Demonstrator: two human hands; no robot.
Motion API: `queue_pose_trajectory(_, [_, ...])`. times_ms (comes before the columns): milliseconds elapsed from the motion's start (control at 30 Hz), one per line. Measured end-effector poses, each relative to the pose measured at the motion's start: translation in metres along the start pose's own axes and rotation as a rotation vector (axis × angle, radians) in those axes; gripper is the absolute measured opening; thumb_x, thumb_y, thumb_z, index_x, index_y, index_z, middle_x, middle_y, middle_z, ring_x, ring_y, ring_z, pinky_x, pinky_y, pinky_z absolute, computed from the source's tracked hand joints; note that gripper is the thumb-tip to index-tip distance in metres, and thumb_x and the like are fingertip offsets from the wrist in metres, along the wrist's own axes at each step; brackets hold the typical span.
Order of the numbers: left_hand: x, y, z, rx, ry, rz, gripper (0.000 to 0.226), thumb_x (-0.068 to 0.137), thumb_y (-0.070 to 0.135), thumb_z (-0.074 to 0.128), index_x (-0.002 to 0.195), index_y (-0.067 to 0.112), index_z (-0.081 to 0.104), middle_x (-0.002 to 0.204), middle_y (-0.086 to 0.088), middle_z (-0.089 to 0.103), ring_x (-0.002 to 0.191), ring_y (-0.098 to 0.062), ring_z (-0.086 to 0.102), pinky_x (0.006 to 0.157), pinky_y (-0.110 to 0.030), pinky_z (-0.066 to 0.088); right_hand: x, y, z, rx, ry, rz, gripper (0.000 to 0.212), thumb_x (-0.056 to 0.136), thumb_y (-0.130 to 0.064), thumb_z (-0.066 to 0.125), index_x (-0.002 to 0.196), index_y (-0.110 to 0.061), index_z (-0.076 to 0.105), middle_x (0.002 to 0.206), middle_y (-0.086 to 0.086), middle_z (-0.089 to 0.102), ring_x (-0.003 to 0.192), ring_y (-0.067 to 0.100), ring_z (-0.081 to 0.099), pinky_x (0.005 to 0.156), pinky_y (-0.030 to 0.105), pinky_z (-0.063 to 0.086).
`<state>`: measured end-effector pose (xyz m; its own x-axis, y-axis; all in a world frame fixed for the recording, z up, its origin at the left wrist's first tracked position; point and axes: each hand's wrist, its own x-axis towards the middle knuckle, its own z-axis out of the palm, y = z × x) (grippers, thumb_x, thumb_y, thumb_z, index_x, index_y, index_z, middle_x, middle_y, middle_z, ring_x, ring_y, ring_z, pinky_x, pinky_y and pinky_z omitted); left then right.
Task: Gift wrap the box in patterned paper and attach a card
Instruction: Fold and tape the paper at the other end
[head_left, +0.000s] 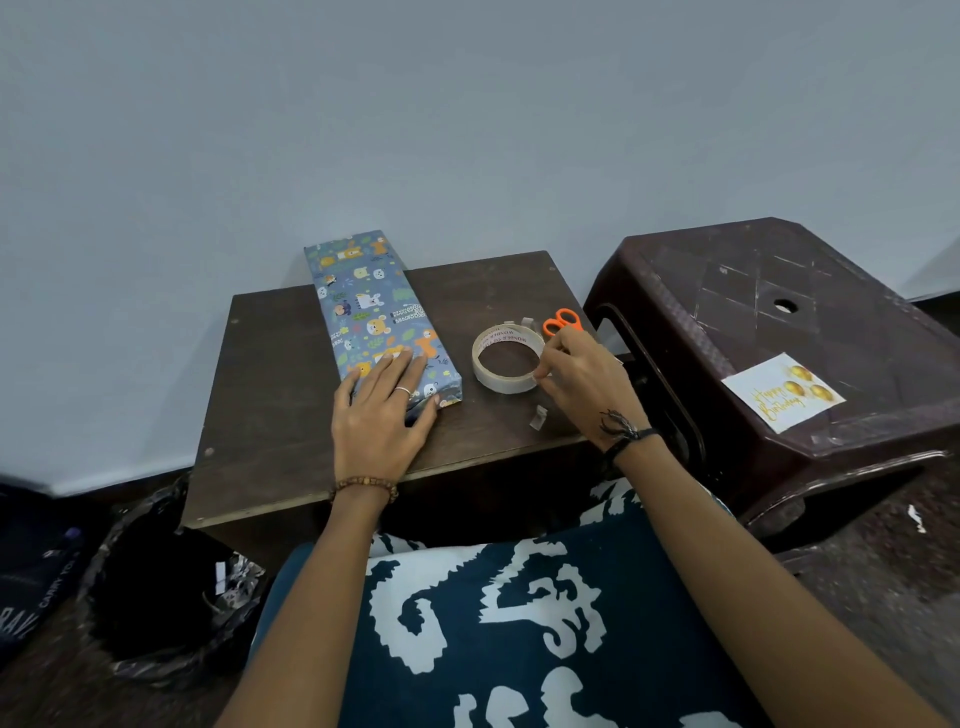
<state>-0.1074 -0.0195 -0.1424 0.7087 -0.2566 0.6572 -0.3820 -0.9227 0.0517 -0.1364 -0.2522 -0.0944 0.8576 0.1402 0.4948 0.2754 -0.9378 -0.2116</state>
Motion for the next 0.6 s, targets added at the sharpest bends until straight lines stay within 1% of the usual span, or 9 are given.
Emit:
queue_pose_trajectory(100, [0.0, 0.0, 0.0, -0.001, -0.011, -0.001, 0.045, 0.087, 0.044, 0.045, 0.121, 0.02, 0.062, 0.124, 0.001, 0.062, 0.116, -0.015, 0.057, 0.103, -0.035, 0.032, -0.001, 0.001, 0.004, -0.039, -0.073, -0.097, 0.014, 0.071, 0.0, 0.068, 0.064, -0.007, 0.06, 0.073, 0.008, 0.059, 0.062, 0.025, 0.055, 0.05, 0.037, 0.048])
queue_pose_trajectory(133, [0.0, 0.0, -0.001, -0.004, -0.011, -0.001, 0.045, 0.087, 0.044, 0.045, 0.121, 0.02, 0.062, 0.124, 0.001, 0.062, 0.116, -0.015, 0.057, 0.103, -0.035, 0.032, -0.002, 0.002, 0.005, -0.048, -0.09, -0.103, 0.012, 0.072, -0.001, 0.066, 0.065, -0.007, 0.059, 0.072, 0.008, 0.059, 0.063, 0.025, 0.054, 0.051, 0.039, 0.048])
queue_pose_trajectory(233, [0.001, 0.0, -0.002, -0.011, -0.01, 0.005, 0.046, 0.087, 0.044, 0.044, 0.121, 0.019, 0.062, 0.123, 0.0, 0.062, 0.115, -0.016, 0.058, 0.102, -0.034, 0.031, -0.004, 0.002, 0.005, -0.043, -0.097, -0.07, 0.011, 0.071, -0.001, 0.067, 0.067, -0.008, 0.06, 0.069, 0.005, 0.061, 0.064, 0.025, 0.056, 0.052, 0.038, 0.049])
queue_pose_trajectory(367, [0.001, 0.001, -0.002, -0.017, -0.022, 0.004, 0.046, 0.087, 0.044, 0.044, 0.121, 0.02, 0.062, 0.123, 0.0, 0.062, 0.115, -0.016, 0.058, 0.102, -0.035, 0.032, -0.007, -0.003, 0.002, -0.04, -0.102, 0.004, 0.008, 0.076, -0.006, 0.064, 0.07, -0.01, 0.061, 0.072, 0.004, 0.067, 0.068, 0.026, 0.06, 0.056, 0.035, 0.048])
queue_pose_trajectory(467, [0.001, 0.0, -0.003, -0.037, -0.012, 0.005, 0.046, 0.087, 0.044, 0.044, 0.12, 0.019, 0.063, 0.122, 0.0, 0.063, 0.114, -0.017, 0.058, 0.102, -0.035, 0.032, -0.01, -0.005, -0.001, -0.061, -0.103, 0.015, 0.01, 0.076, -0.009, 0.066, 0.069, -0.011, 0.06, 0.065, 0.004, 0.065, 0.062, 0.027, 0.059, 0.055, 0.031, 0.041])
queue_pose_trajectory(600, [0.004, -0.001, -0.005, -0.117, -0.032, -0.009, 0.048, 0.085, 0.045, 0.046, 0.119, 0.016, 0.063, 0.121, -0.003, 0.064, 0.114, -0.019, 0.059, 0.104, -0.033, 0.028, -0.012, -0.008, -0.008, -0.053, -0.136, 0.079, 0.01, 0.083, -0.016, 0.063, 0.073, -0.013, 0.063, 0.069, 0.004, 0.066, 0.066, 0.026, 0.06, 0.058, 0.027, 0.032])
